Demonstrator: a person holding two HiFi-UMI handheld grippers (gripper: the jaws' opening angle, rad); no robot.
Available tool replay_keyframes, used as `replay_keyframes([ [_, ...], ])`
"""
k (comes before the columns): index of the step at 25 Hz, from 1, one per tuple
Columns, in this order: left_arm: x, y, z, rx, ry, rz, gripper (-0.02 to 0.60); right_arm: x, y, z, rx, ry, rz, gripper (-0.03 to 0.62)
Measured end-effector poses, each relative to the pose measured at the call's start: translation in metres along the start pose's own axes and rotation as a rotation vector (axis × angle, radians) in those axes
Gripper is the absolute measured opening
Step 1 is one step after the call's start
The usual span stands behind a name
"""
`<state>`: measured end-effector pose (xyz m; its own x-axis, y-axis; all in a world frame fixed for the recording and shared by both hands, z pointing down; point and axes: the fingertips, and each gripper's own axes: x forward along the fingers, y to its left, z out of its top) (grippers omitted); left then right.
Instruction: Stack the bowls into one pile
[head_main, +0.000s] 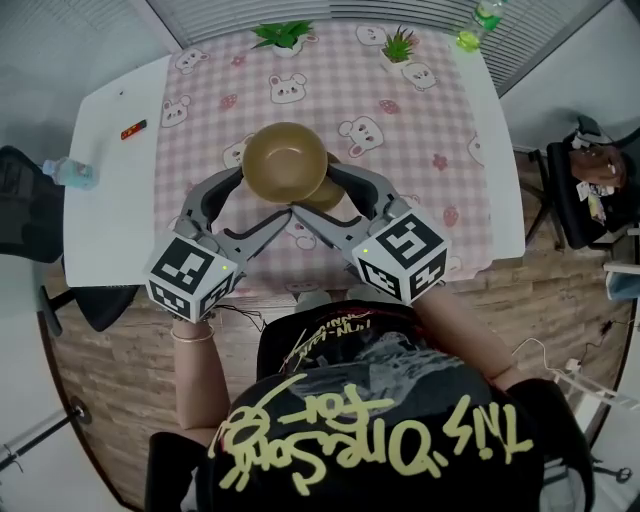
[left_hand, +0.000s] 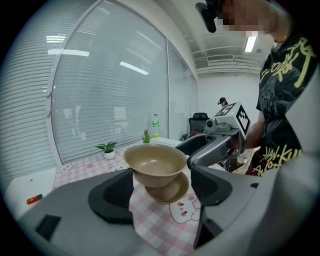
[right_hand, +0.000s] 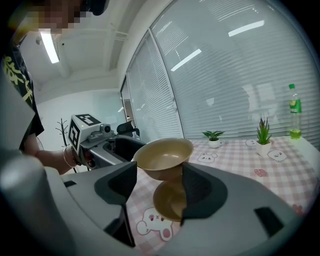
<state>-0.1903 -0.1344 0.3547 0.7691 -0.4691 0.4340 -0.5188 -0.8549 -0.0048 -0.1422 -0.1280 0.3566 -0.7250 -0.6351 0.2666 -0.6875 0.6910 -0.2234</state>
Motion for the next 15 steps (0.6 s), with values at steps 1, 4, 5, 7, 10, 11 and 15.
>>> replay_keyframes([
  [1, 0.002, -0.002, 0.000, -0.003, 0.003, 0.004, 0.360, -0.002, -0.001, -0.002, 0.000, 0.003, 0.004, 0.287],
  [4, 0.006, -0.009, -0.001, -0.007, 0.009, 0.016, 0.360, -0.008, -0.004, -0.005, 0.003, 0.008, 0.015, 0.287],
  [5, 0.007, -0.010, 0.000, -0.008, 0.009, 0.020, 0.360, -0.010, -0.005, -0.006, 0.004, 0.009, 0.018, 0.287],
  [7, 0.009, -0.014, -0.001, -0.011, 0.009, 0.026, 0.360, -0.013, -0.007, -0.008, 0.003, 0.012, 0.027, 0.287],
  [10, 0.014, -0.020, -0.003, -0.029, 0.009, 0.036, 0.360, -0.018, -0.010, -0.013, 0.003, 0.022, 0.041, 0.287],
  [11, 0.015, -0.021, -0.004, -0.035, 0.011, 0.039, 0.360, -0.019, -0.011, -0.014, 0.002, 0.026, 0.044, 0.287],
  [15, 0.018, -0.023, -0.008, -0.052, 0.016, 0.047, 0.360, -0.019, -0.013, -0.018, 0.012, 0.043, 0.057, 0.287],
])
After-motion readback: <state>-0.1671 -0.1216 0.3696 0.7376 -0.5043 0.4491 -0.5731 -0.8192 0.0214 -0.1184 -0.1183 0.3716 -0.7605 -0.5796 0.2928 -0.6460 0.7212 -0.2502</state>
